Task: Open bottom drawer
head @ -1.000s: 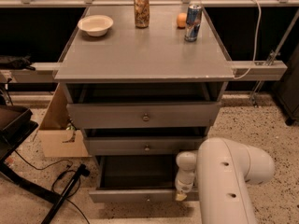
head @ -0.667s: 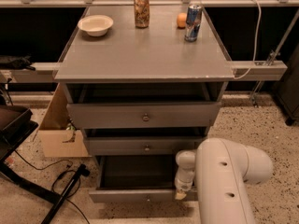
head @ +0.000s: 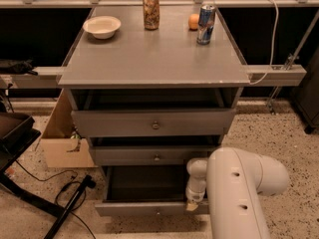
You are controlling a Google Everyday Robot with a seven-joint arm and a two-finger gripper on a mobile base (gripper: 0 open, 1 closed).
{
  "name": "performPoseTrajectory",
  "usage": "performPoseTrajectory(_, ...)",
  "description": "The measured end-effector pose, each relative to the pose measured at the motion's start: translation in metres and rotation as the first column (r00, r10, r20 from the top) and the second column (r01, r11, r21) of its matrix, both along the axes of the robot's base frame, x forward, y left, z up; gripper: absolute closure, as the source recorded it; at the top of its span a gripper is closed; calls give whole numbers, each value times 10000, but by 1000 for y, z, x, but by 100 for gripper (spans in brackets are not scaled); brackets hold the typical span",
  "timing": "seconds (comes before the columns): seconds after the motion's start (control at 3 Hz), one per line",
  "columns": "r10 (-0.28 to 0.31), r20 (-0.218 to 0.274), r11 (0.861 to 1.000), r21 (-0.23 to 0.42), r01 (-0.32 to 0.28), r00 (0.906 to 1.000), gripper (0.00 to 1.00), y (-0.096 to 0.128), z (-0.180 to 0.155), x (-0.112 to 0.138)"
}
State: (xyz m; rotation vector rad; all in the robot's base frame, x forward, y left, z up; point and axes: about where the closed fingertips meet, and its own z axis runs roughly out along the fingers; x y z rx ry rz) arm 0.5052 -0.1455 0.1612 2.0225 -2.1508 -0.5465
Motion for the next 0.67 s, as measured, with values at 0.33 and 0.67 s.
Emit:
performPoseTrajectory(0.33, -3, 1, 10000, 2, 3, 10000, 100, 1, 0, 3)
performPoseTrajectory(0.67, -299, 57, 9994, 169, 298, 9995, 100, 5, 4, 6)
